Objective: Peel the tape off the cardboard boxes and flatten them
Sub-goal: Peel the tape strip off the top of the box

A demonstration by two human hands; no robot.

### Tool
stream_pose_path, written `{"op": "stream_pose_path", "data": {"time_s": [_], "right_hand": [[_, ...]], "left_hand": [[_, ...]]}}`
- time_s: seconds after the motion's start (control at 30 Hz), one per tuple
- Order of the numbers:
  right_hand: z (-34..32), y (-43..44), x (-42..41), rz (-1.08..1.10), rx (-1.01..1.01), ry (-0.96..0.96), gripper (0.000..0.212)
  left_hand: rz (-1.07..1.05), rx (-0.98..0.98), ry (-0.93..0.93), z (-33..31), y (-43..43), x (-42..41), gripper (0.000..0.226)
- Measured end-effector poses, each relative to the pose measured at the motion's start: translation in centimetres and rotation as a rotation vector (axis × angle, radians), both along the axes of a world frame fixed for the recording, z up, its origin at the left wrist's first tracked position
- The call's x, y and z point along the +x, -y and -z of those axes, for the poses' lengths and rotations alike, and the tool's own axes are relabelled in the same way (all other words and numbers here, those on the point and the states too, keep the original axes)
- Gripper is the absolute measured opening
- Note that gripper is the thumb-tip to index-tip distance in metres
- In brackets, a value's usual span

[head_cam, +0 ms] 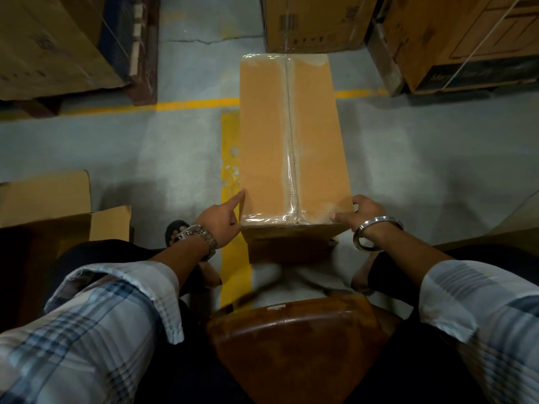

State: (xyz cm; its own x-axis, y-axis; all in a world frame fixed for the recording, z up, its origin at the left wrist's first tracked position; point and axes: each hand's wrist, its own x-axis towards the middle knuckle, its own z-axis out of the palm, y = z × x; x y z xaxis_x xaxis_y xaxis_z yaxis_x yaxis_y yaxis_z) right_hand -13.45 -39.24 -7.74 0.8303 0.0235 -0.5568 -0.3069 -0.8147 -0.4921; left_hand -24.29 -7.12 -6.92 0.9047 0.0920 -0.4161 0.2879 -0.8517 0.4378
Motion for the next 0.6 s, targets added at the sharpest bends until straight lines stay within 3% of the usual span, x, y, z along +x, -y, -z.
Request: {"op": "stream_pose_path", "data": {"time_s": [0.17, 0.33, 0.47, 0.6], "right_hand": [[-0.2, -0.1, -0.2, -0.048, -0.014, 0.027, 0.052], [-0.5, -0.4, -0.2, -0.070, -0.045, 0.008, 0.058], [-0.8, -0.6, -0.3, -0.149, -0.137, 0.008, 0.064], [-2.0, -2.2, -0.9, -0.498, -0.321, 0.373, 0.058]], "left_hand": [[0.006, -0.026, -0.033, -0.2, -0.1, 0.8, 0.083], [-0.114, -0.392, -0.170, -1.2, -1.4, 1.6, 0.078], [-0.096, -0.493, -0.237, -2.7, -1.8, 1.8, 0.075], [-0.144, -0.410, -0.189, -2.3, -2.0, 1.8, 0.066]]}}
